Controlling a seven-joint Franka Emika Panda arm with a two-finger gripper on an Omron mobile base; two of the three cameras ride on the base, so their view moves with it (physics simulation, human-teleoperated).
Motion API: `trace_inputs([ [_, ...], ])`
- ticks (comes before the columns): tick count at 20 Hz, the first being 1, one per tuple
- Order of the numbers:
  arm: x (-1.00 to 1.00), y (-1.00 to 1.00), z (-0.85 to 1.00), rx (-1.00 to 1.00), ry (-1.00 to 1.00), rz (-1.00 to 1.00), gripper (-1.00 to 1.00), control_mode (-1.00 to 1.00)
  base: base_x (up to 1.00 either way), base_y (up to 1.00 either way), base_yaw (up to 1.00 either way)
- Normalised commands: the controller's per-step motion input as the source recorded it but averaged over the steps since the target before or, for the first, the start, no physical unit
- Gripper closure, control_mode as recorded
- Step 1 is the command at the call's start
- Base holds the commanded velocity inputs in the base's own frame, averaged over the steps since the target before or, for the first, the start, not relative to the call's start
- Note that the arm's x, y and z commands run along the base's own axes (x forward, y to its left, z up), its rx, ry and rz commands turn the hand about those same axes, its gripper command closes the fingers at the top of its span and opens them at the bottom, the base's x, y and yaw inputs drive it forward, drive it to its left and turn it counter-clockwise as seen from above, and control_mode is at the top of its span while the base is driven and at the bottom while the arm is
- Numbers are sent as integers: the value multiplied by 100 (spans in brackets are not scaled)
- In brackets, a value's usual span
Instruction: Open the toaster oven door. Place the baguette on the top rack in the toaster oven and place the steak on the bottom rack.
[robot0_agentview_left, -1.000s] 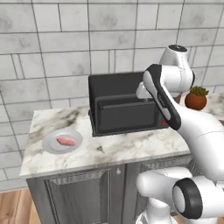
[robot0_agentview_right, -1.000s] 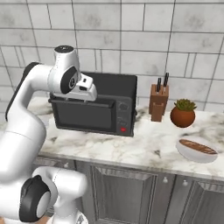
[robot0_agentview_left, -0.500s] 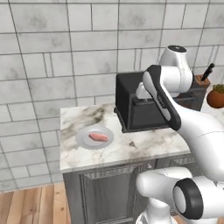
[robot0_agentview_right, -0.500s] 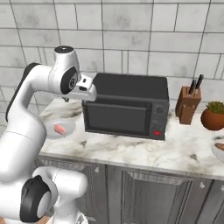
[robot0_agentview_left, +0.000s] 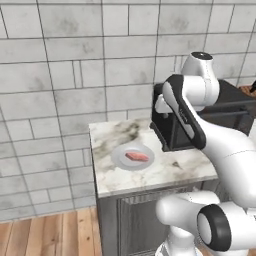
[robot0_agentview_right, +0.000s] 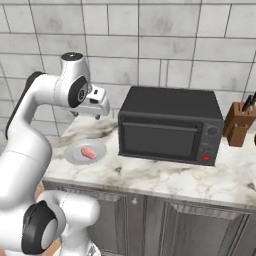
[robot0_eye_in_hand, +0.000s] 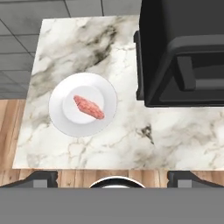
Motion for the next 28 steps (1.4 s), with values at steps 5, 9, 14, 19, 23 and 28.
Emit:
trace_inputs([
  [5, 0, 0, 0, 0, 0, 0, -100, 100, 43, 28, 0],
  [9, 0, 0, 0, 0, 0, 0, -100, 100, 39, 45, 0],
  [14, 0, 0, 0, 0, 0, 0, -100, 100, 36, 40, 0],
  [19, 0, 0, 0, 0, 0, 0, -100, 100, 43, 27, 0],
  [23, 0, 0, 0, 0, 0, 0, -100, 100, 14, 9, 0],
  [28, 0, 0, 0, 0, 0, 0, -100, 100, 0, 0, 0],
])
